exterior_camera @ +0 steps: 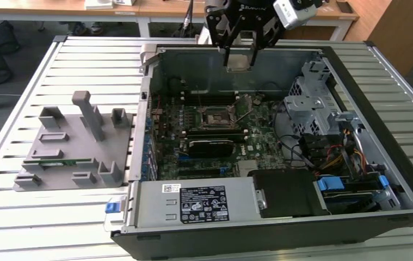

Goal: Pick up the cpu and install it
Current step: 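Place the cpu into insertion slot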

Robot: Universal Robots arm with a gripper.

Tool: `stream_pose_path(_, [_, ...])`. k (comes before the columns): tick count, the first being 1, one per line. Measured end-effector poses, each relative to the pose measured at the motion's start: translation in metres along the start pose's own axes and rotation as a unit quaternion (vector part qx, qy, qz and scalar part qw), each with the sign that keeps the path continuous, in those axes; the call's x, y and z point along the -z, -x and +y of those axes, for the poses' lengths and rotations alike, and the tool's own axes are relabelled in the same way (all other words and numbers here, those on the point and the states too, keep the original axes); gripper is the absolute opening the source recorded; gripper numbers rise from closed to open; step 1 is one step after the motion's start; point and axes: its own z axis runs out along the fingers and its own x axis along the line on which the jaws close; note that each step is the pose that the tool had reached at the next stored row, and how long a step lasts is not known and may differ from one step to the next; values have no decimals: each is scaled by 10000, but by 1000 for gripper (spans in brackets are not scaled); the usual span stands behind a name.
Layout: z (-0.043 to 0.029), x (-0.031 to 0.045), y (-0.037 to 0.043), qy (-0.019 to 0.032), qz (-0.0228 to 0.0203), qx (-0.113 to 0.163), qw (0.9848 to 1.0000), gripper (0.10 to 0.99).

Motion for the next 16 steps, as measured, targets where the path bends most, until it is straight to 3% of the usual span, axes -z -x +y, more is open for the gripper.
stream_pose_path(5, [1, -4, 1, 6, -17, -257, 9997, 533])
stream_pose_path(9, [0, -14, 1, 14, -41, -587, 9983, 533])
stream_pose_path(16, [0, -26, 1, 29, -78, -1193, 9928, 533])
